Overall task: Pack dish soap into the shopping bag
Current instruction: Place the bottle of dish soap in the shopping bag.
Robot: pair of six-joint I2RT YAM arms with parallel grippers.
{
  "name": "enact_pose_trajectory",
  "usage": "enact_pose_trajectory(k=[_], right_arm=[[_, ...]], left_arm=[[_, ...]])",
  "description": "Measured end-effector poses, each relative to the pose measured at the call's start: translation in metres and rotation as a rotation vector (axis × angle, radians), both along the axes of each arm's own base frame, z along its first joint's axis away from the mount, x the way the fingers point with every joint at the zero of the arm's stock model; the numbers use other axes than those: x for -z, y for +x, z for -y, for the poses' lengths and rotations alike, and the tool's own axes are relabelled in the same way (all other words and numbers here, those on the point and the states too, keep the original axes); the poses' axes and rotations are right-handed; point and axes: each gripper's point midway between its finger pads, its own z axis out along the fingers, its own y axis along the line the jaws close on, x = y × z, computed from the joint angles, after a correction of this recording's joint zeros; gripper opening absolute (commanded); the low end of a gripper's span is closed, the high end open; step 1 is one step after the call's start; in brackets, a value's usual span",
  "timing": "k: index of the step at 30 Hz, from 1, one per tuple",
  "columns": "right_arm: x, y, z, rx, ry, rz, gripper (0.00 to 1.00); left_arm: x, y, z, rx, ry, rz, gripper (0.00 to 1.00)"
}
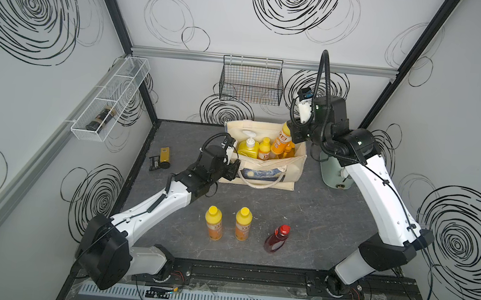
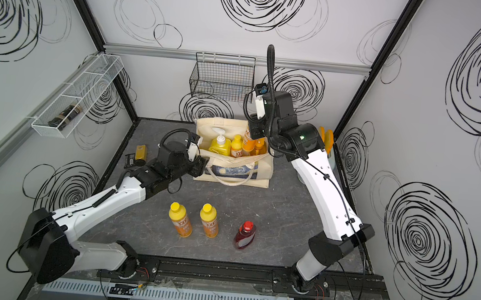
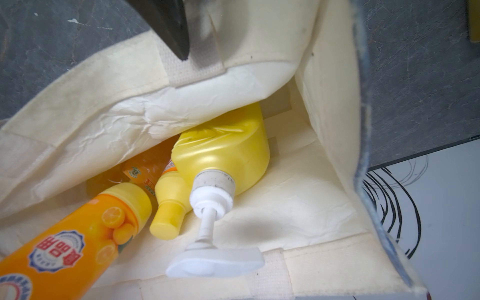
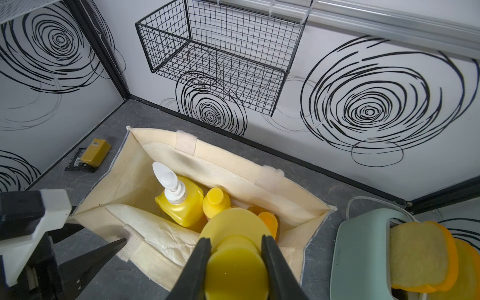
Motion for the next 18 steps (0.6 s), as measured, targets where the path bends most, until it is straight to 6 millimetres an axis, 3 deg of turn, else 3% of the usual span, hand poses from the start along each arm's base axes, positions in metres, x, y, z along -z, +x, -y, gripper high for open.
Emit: enact_pose_trajectory(k=[18], right_arm=[[0.025,0.055,-0.024,0.028,-0.08,0.007,0.0]], left_arm=[[0.001,-0.001,0.0,-0.003,0.006,-0.002,0.66]])
